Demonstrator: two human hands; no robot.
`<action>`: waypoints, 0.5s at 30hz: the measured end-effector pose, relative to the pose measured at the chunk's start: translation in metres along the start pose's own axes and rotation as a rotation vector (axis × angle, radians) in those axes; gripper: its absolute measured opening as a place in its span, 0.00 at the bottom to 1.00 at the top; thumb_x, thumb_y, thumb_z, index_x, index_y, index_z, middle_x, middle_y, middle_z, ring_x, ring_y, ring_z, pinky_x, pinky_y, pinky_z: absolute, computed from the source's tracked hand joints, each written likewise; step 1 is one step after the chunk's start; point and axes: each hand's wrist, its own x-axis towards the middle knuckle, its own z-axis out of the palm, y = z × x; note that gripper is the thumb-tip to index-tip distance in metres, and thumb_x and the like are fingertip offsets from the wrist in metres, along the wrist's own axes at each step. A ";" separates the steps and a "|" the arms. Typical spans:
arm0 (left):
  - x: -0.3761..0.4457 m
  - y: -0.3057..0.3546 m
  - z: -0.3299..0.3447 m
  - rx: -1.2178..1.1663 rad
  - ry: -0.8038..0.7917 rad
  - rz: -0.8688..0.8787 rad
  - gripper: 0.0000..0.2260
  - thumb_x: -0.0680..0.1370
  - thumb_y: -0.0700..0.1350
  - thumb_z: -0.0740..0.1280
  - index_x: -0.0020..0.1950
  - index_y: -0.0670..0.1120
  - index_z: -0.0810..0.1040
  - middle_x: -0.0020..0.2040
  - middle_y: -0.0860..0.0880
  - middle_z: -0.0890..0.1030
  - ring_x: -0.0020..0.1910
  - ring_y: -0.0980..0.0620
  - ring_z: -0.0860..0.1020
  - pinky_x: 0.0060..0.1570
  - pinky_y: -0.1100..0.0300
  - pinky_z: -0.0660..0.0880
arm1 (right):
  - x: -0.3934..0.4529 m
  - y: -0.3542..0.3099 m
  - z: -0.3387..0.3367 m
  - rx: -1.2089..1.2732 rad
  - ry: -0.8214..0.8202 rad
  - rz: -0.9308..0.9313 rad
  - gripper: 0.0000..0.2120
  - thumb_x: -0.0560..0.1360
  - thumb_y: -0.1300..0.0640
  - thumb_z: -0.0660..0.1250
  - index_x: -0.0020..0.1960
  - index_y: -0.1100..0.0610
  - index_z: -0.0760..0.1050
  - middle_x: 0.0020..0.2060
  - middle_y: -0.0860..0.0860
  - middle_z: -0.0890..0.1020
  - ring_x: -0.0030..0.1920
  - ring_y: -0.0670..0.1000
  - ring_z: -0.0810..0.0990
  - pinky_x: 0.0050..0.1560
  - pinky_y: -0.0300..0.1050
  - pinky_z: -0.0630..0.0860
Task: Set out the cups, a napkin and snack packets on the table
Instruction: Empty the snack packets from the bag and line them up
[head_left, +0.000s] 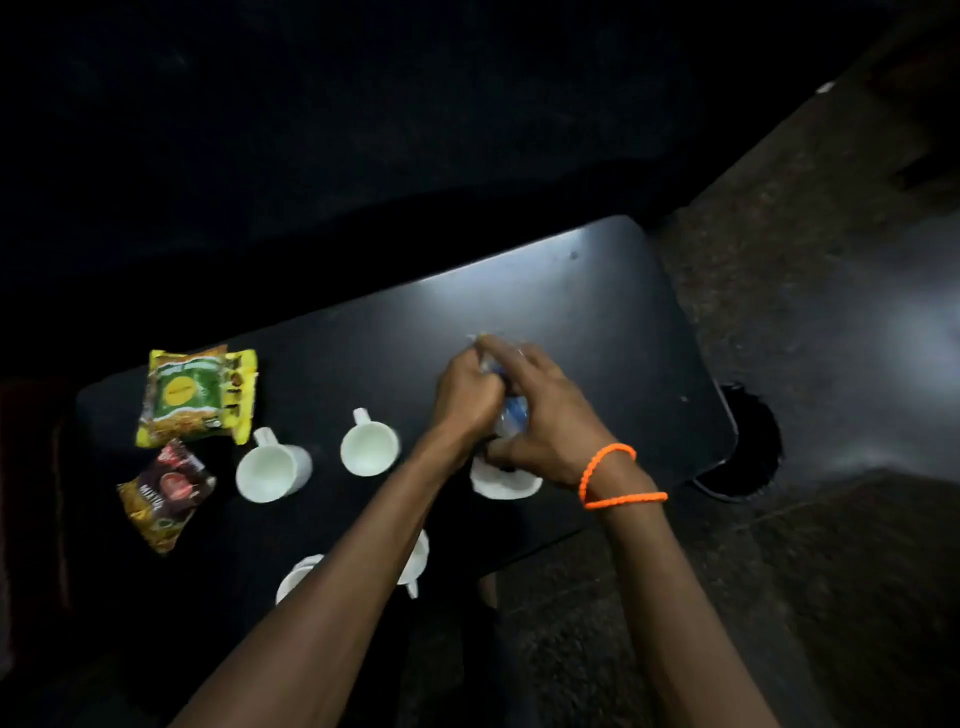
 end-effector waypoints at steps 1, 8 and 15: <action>-0.003 0.002 0.016 -0.038 -0.091 -0.046 0.09 0.82 0.41 0.64 0.56 0.46 0.83 0.55 0.43 0.87 0.54 0.43 0.85 0.53 0.50 0.83 | -0.006 0.010 -0.004 -0.070 0.054 0.028 0.44 0.64 0.63 0.77 0.77 0.46 0.68 0.74 0.57 0.72 0.72 0.58 0.74 0.71 0.51 0.73; -0.025 0.022 0.091 -0.422 -0.568 -0.286 0.19 0.81 0.41 0.61 0.72 0.51 0.70 0.61 0.45 0.79 0.58 0.46 0.79 0.63 0.37 0.76 | -0.056 0.119 -0.050 0.253 0.633 0.259 0.19 0.66 0.70 0.78 0.56 0.60 0.85 0.46 0.50 0.85 0.45 0.40 0.81 0.46 0.29 0.74; -0.021 0.025 0.127 -0.253 -0.564 -0.183 0.18 0.83 0.43 0.61 0.74 0.44 0.75 0.71 0.42 0.80 0.71 0.46 0.78 0.67 0.41 0.76 | -0.101 0.216 -0.101 -0.024 1.316 0.349 0.24 0.68 0.71 0.70 0.64 0.65 0.80 0.57 0.63 0.82 0.57 0.62 0.81 0.62 0.43 0.74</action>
